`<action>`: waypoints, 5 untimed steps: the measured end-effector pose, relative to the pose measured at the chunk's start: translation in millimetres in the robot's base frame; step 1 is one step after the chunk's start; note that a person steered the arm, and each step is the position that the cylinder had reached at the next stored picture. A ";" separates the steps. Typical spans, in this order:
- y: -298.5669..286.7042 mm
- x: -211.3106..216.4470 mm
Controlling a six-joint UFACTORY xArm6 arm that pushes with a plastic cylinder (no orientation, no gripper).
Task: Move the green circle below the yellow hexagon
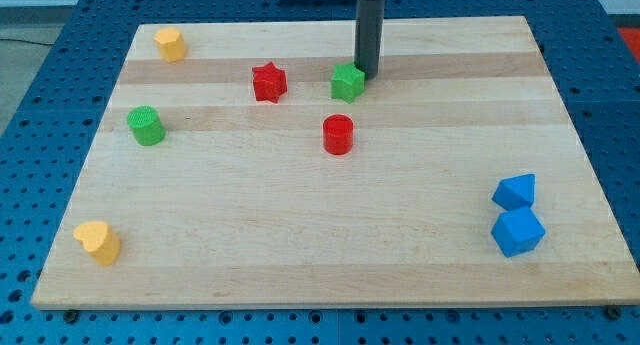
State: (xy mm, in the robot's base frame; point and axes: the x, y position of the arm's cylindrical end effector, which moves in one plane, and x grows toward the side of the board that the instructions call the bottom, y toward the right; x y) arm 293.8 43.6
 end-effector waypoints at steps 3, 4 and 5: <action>-90.0 79.9; -146.8 94.5; -194.9 138.6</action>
State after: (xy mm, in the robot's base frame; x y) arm 432.4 -151.3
